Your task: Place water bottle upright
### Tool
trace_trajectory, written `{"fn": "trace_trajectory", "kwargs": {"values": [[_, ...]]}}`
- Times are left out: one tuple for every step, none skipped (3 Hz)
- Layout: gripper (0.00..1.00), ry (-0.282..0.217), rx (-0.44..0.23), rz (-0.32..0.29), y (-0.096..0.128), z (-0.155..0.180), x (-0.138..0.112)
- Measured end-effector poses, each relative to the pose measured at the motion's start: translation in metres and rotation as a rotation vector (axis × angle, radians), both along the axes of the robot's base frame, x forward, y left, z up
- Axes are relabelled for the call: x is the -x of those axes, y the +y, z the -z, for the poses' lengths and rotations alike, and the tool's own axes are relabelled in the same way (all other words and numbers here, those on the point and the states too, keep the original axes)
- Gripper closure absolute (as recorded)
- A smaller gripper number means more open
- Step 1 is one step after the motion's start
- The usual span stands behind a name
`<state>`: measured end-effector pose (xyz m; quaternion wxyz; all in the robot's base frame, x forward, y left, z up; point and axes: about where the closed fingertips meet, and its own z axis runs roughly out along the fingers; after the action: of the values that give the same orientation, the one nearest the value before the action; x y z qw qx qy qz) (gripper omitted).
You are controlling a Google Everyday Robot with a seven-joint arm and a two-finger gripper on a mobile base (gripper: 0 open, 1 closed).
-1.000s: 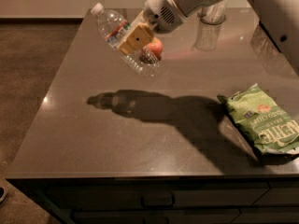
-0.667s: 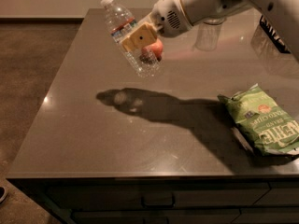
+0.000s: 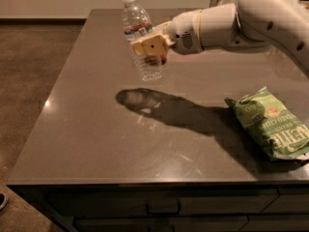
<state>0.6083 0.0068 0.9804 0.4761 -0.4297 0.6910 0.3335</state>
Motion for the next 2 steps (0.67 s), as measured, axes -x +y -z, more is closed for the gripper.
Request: {"fn": "trace_trajectory", "kwargs": {"values": [[1.0, -0.062, -0.08, 0.029, -0.0053, 0.0093, -0.0001], [1.0, -0.102, -0.129, 0.04, -0.007, 0.018, 0.0014]]}}
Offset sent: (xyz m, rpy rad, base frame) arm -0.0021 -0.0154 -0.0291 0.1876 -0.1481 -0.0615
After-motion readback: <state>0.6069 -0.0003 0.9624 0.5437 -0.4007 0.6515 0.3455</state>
